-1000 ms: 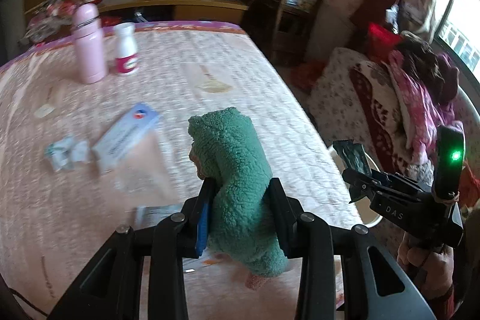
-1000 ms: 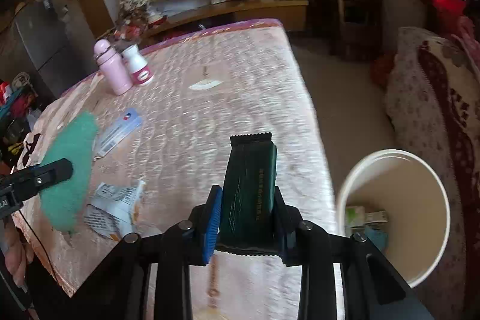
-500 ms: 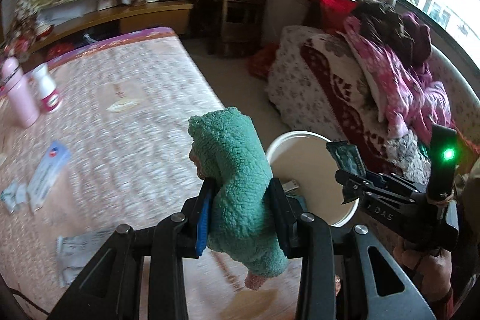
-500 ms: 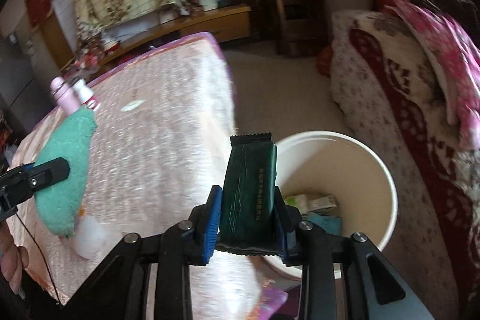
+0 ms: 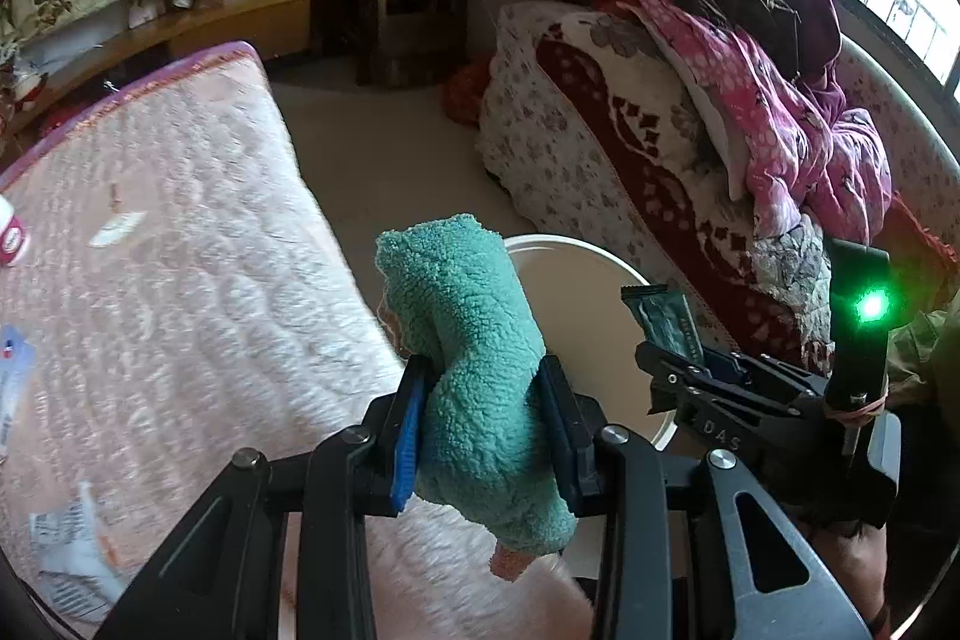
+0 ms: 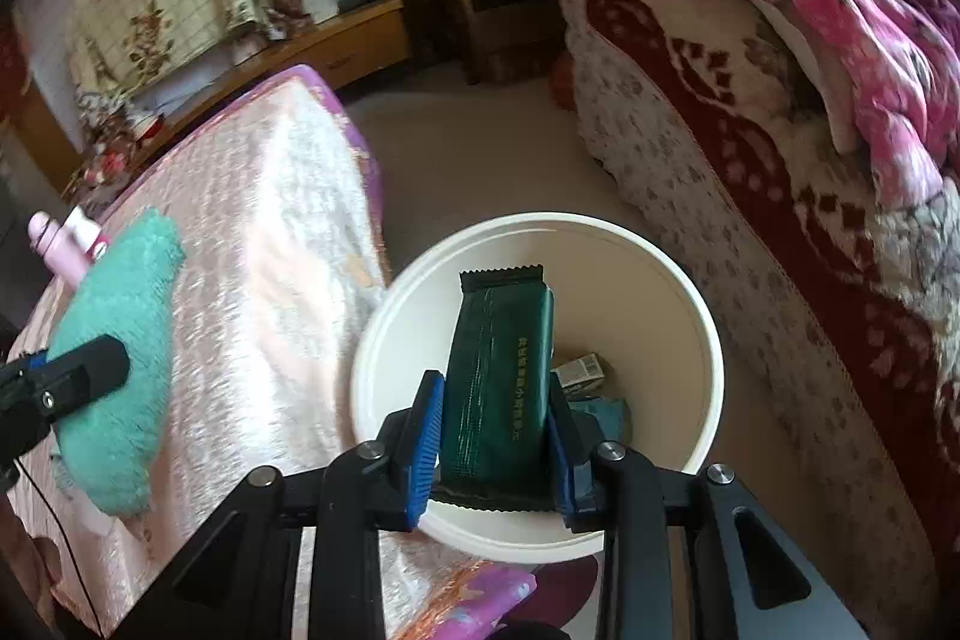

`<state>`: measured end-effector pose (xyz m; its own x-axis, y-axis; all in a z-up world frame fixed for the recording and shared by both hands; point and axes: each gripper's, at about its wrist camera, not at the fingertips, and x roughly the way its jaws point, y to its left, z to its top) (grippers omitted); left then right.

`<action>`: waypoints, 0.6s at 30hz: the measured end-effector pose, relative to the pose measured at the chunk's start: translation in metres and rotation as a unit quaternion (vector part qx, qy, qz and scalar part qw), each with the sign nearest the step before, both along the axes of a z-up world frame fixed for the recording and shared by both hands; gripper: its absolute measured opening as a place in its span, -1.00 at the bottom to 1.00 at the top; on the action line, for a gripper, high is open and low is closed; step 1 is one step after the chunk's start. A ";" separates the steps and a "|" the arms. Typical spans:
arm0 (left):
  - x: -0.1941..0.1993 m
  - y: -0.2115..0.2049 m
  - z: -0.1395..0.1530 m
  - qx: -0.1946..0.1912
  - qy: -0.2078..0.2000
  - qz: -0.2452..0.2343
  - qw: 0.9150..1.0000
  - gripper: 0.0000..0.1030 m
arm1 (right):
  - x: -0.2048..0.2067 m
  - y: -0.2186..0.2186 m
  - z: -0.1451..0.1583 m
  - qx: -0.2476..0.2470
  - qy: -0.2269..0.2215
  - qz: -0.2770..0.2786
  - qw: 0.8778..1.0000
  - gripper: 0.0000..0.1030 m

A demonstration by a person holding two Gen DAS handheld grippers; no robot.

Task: Collect trash
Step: 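Carry the cloth and packet over the white bucket and open both tools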

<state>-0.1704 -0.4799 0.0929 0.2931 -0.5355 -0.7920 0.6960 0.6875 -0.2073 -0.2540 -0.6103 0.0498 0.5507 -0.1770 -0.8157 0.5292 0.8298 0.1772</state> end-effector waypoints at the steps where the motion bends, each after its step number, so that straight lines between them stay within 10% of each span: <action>1: 0.000 -0.003 -0.002 -0.001 0.004 -0.001 1.000 -0.26 | 0.000 -0.003 -0.003 0.001 0.000 -0.004 1.000 -0.34; 9: 0.001 -0.031 -0.022 -0.005 0.018 -0.012 1.000 -0.24 | -0.001 -0.021 -0.023 0.009 0.002 -0.035 0.999 -0.28; 12: 0.003 -0.033 -0.027 -0.004 0.025 -0.007 1.000 -0.15 | -0.001 -0.027 -0.027 0.017 0.000 -0.048 0.999 0.45; 18: 0.005 -0.021 -0.026 -0.003 0.029 0.008 1.000 -0.09 | -0.003 -0.029 -0.026 0.014 -0.009 -0.054 0.998 0.46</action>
